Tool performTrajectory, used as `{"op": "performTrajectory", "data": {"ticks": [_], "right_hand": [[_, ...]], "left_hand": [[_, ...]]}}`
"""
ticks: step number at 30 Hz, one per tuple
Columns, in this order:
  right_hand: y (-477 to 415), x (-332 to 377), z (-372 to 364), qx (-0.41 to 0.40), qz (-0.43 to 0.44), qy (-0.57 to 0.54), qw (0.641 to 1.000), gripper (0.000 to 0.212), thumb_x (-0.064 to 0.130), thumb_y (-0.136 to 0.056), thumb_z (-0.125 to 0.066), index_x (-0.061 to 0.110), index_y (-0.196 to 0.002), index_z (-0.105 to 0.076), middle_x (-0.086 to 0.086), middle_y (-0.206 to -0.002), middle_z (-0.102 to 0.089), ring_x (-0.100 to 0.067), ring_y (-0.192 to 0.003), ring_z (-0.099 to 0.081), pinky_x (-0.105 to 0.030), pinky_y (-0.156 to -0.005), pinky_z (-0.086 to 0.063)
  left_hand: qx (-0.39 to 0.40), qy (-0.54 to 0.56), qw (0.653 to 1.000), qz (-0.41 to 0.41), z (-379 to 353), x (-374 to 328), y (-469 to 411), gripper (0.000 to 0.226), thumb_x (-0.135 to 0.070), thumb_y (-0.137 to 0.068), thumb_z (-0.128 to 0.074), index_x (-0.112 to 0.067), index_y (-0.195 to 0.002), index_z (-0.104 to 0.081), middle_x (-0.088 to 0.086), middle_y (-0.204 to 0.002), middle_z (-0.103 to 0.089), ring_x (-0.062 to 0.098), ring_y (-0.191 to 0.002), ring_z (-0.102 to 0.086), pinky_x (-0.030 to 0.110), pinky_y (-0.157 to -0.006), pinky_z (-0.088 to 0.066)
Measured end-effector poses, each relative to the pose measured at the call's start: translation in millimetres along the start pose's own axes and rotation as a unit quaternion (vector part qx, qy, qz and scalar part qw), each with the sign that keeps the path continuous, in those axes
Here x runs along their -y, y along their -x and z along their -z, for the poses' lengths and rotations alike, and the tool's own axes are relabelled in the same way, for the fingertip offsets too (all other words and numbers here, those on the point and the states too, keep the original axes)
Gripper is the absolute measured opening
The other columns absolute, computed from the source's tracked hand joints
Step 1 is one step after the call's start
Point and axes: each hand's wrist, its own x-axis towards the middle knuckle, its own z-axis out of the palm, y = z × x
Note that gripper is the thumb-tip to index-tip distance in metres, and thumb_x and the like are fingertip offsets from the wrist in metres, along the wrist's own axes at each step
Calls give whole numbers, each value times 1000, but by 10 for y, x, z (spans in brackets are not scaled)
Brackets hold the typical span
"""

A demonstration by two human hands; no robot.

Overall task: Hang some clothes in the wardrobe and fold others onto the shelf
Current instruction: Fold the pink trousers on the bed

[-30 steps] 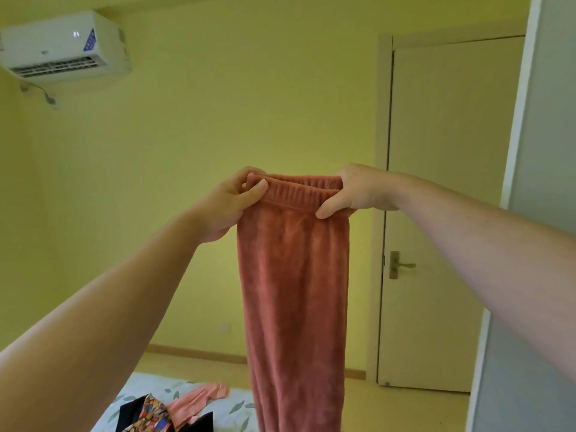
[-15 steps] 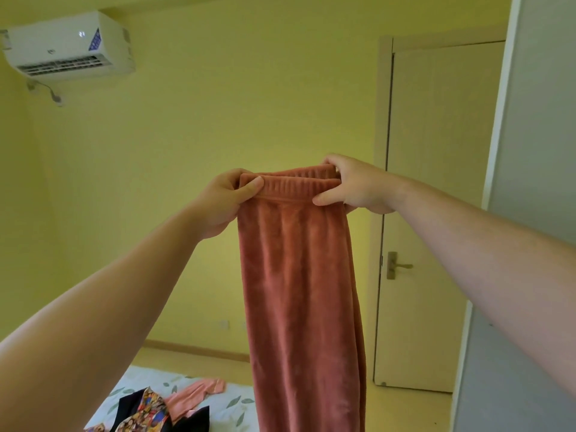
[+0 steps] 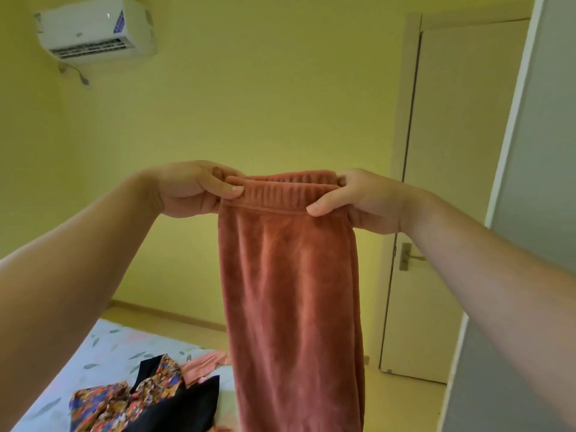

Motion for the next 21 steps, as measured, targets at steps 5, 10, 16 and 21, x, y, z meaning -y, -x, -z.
{"op": "performTrajectory", "data": {"ticks": [5,10,16,21], "right_hand": [[-53,-38,-75,88,-18,6,996,45,7,-85,-68,3,-129,-60,-17,-122,-68,-33,-113,-66,-45,-96,-54],[-280,-159,-178,79,-58,1,995,41,5,-88,-69,8,-128,-61,-12,-120,-70,-28,-110,-68,-40,-87,-59],[-946,-491,-343,-76,-157,241,955,28,17,-86,-76,20,-112,-68,-2,-104,-73,-24,-94,-71,-38,-69,-63],[-1582,-895,-409,-212,-196,183,940,31,7,-92,-67,13,-122,-59,-8,-116,-60,-30,-100,-64,-35,-53,-60]], "left_hand": [[43,-3,998,51,118,77,115,59,-21,-63,-92,0,-110,-65,15,-101,-65,24,-89,-67,35,-80,-59],[53,-27,993,100,336,331,-5,59,-17,-75,-81,1,-128,-61,16,-118,-66,24,-104,-65,34,-86,-56],[-78,-209,959,175,483,810,-577,39,16,-84,-59,-10,-111,-69,2,-97,-66,8,-78,-64,21,-59,-54],[-208,-164,956,124,605,1335,-1136,37,18,-89,-43,-4,-112,-63,19,-118,-58,35,-101,-66,42,-68,-62]]}}
